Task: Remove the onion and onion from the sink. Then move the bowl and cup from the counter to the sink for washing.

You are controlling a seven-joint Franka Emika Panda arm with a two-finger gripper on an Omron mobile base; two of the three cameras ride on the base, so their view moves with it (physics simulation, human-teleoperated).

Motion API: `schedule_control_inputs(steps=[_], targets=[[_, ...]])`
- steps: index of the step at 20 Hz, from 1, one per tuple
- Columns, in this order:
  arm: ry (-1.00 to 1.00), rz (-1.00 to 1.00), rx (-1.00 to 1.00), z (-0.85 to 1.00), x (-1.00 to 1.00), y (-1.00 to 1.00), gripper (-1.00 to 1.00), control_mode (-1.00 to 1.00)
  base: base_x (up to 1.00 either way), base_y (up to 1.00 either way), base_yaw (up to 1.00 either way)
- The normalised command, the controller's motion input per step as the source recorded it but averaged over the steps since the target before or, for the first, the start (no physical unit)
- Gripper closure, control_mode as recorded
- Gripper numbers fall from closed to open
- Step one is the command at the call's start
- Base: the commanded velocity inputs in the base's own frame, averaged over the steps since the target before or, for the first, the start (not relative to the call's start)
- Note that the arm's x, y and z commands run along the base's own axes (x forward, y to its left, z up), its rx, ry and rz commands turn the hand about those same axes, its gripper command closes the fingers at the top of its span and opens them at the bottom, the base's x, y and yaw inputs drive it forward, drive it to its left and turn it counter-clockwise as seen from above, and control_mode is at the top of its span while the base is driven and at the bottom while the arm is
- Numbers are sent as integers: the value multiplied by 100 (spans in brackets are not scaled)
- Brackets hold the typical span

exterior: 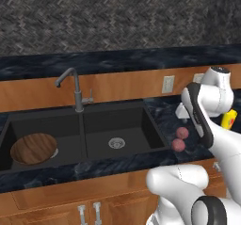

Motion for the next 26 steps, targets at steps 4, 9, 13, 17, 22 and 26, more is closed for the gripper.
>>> schedule_control_inputs(steps=[4,9,13,17,22,26], targets=[[0,0,-3,1,5,-33,-100,-100,0,0,0],[0,0,-4,0,5,-34,-100,-100,0,0,0],[0,0,0,1,3,-33,-100,-100,0,0,0],[0,0,0,2,3,-30,-100,-100,0,0,0],[0,0,0,0,11,-30,-100,-100,0,0,0],[0,0,0,0,15,-27,-100,-100,0,0,0]])
